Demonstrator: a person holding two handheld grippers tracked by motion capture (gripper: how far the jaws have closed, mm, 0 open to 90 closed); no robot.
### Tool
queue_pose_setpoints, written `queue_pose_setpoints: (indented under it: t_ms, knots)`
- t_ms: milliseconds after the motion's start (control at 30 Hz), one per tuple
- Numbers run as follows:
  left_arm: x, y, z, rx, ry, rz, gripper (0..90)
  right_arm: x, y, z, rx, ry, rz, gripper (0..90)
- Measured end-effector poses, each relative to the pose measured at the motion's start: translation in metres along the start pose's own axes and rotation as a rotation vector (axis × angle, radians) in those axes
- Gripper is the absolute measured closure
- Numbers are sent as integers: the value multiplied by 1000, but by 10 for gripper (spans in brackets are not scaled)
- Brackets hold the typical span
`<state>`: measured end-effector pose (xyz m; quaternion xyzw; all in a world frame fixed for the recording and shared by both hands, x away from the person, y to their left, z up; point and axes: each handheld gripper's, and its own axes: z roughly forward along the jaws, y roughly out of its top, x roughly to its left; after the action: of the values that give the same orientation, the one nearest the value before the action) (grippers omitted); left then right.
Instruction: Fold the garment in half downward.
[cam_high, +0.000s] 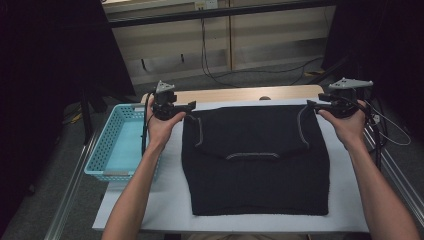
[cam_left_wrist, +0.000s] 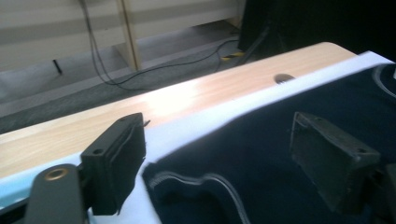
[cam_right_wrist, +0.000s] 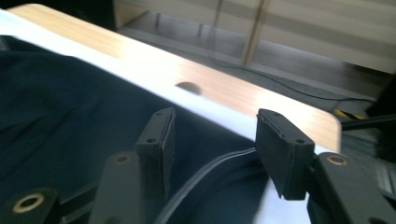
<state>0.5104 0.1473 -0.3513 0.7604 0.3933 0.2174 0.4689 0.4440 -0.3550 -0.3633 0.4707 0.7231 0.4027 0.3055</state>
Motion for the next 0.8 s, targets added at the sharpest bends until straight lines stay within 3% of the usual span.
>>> queue_pose_setpoints:
  t_ms: [133, 267, 400, 467, 533, 700, 800]
  knots:
    - [-8, -12, -7, -1, -13, 25, 143, 15, -6, -7, 0, 46, -22, 483]
    - [-15, -27, -12, 11, -39, 21, 125, 30, -17, -15, -25, 111, -4, 499]
    - [-25, -40, -10, 42, -71, 31, 119, 46, -31, -10, 29, 149, -40, 499]
    - [-31, -46, -8, 57, -91, 58, 124, 53, -36, -8, 54, 170, -60, 492]
    - [-35, -50, -5, 89, -103, 98, 124, 59, -40, -7, 70, 189, -68, 485]
    - [-40, -64, 1, 131, -111, 122, 125, 72, -55, -1, 99, 229, -81, 468]
    - [-44, -71, 5, 165, -139, 137, 130, 75, -64, 6, 133, 238, -76, 462]
